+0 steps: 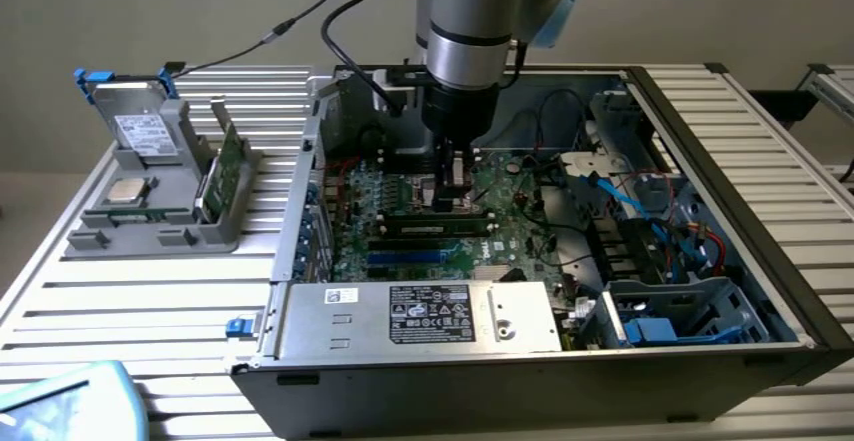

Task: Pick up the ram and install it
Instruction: 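Press down the ram until it locks into place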

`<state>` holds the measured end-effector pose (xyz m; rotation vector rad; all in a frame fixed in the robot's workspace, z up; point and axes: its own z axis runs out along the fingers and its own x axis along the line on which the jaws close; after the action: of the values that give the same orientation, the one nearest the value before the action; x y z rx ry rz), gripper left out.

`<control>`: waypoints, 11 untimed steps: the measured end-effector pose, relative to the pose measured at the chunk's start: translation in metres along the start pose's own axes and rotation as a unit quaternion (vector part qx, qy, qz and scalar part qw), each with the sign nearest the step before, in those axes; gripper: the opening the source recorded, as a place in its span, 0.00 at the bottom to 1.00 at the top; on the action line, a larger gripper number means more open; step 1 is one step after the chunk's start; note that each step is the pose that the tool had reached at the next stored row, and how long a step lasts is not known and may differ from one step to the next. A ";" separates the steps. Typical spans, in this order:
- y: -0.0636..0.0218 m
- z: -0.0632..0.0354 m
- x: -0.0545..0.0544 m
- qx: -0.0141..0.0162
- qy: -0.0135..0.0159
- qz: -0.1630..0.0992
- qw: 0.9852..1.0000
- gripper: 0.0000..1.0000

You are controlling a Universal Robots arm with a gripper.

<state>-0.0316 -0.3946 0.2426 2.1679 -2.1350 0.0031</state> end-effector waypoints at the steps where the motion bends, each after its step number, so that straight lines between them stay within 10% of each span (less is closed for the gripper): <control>1: 0.0000 0.0000 0.000 0.000 0.000 0.000 1.000 0.11; 11: 0.0001 0.0000 0.000 0.000 0.000 0.000 1.000 0.11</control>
<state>-0.0317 -0.3945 0.2426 2.1677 -2.1352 0.0030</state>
